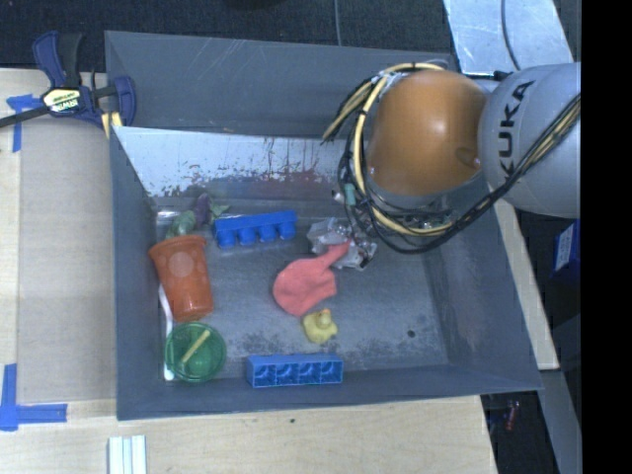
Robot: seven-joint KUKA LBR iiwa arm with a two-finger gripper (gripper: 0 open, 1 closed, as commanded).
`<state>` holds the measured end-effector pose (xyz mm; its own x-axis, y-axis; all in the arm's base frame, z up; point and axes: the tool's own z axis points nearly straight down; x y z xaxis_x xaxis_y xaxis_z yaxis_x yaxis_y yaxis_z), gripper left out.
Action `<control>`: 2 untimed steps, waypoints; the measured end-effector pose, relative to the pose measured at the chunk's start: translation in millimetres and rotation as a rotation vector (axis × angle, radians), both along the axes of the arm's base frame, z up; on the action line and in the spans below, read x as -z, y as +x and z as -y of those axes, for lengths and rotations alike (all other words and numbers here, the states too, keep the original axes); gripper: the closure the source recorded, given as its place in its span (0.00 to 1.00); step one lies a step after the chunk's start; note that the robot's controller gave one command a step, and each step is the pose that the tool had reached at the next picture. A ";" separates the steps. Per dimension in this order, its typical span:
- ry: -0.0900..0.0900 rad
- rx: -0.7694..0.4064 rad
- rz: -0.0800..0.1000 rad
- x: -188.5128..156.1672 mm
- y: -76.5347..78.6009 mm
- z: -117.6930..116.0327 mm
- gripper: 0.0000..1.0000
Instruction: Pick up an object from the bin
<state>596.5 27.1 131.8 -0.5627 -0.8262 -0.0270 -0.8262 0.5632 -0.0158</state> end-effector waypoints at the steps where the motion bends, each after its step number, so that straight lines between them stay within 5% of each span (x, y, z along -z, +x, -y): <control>1: -0.007 -0.265 0.016 6.4 -8.7 25.0 1.00; 2: -0.014 -0.538 0.021 63.2 -50.2 42.0 1.00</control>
Offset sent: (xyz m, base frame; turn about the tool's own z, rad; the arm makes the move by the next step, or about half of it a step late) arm -0.0498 -0.0421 -0.0618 -0.5392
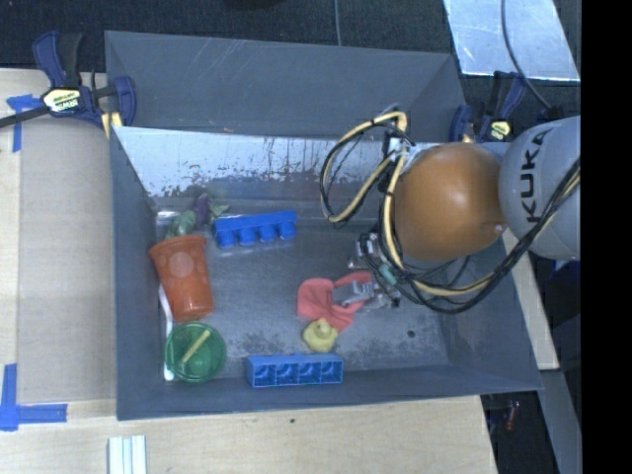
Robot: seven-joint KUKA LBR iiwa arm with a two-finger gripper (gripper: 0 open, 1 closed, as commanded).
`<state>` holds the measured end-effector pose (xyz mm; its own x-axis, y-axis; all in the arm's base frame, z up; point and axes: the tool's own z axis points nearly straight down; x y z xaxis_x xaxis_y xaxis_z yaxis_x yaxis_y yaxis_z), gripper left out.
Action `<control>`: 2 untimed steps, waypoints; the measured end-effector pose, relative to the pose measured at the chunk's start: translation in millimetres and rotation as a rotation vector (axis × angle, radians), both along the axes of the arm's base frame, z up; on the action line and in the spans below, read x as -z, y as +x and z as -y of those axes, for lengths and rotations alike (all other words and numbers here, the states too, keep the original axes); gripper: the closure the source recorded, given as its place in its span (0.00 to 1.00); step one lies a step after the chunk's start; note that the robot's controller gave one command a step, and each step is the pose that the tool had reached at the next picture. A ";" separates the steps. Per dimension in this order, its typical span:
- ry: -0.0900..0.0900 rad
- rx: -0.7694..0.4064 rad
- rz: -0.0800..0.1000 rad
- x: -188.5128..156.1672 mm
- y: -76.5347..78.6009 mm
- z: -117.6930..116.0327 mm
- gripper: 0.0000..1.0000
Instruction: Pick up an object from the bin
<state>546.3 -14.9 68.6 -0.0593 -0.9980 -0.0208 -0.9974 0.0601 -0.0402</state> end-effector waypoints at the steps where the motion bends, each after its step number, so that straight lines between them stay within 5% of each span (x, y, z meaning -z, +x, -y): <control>1: -0.008 -0.159 0.003 -2.9 50.7 21.4 1.00; 2: -0.003 -0.048 0.003 -3.8 48.2 8.9 1.00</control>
Offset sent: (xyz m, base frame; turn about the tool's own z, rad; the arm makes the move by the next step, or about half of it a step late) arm 0.0189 0.0169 0.0028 0.3126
